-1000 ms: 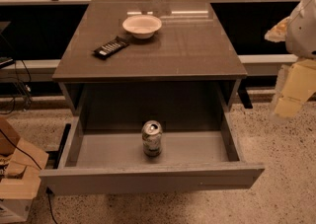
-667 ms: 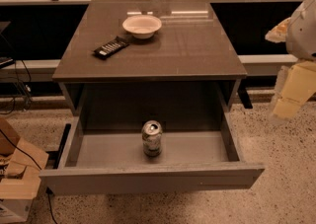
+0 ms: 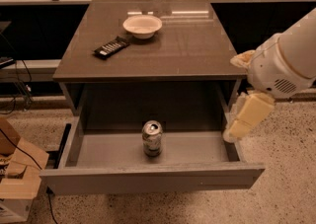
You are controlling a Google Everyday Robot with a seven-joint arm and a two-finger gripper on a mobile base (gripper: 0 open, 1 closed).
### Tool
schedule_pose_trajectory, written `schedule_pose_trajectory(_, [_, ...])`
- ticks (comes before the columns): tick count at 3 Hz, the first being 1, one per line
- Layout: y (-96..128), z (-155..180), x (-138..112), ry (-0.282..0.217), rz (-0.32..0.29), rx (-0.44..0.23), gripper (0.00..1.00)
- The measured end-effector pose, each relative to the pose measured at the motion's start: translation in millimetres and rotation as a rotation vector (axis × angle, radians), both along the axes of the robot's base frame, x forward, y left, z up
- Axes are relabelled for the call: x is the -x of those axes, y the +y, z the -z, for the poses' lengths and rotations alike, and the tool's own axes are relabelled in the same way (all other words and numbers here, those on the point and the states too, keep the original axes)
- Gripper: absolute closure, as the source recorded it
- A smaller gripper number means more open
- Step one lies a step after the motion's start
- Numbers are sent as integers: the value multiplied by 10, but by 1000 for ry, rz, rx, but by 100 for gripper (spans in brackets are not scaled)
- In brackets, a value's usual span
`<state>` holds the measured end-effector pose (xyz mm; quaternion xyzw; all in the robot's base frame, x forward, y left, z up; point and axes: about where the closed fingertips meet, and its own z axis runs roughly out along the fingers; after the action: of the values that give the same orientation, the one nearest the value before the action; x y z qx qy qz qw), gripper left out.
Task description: Pick 7up can from top drawer and place on counter
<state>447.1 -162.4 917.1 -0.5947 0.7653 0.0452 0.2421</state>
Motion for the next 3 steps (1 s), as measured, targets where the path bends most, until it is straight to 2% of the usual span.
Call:
schedule_pose_trajectory(1, [373,299,-144,0,-54,-148,0])
schedule_pose_trajectory(2, [626,661,-399,40,-103,-262,0])
schedule_pose_trajectory(3, [654,694,-420,38,-93,-261,0])
